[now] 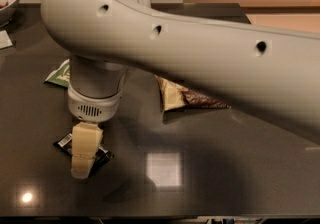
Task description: Move rxbar chocolate near brown chip bag
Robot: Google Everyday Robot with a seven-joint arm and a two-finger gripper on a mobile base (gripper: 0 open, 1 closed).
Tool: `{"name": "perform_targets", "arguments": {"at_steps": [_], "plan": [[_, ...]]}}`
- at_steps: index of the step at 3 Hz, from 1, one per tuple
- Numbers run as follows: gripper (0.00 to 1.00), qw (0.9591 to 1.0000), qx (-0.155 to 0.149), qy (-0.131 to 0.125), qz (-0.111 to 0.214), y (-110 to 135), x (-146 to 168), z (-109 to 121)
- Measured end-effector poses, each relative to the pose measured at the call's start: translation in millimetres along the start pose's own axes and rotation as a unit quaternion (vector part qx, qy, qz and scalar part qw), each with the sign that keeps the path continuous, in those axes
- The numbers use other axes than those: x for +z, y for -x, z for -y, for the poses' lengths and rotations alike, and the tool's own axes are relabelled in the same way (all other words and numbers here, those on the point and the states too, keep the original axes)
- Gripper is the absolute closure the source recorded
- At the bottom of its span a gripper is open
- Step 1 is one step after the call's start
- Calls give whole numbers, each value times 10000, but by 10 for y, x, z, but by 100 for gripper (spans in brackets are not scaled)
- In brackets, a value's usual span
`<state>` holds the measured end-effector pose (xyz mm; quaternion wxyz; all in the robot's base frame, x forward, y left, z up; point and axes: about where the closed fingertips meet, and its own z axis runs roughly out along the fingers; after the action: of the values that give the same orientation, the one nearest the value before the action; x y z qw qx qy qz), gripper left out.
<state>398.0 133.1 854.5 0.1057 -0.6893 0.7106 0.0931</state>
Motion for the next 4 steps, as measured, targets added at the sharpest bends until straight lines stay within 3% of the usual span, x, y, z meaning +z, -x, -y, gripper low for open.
{"name": "perform_targets", "arguments": {"at_steps": [2,3,4], "plan": [[0,9997,-95,155,-147,118,330,-43],[16,9998,-31,105,-189,108,391,2],[40,9998,-14,1,-204,108,377,16]]}}
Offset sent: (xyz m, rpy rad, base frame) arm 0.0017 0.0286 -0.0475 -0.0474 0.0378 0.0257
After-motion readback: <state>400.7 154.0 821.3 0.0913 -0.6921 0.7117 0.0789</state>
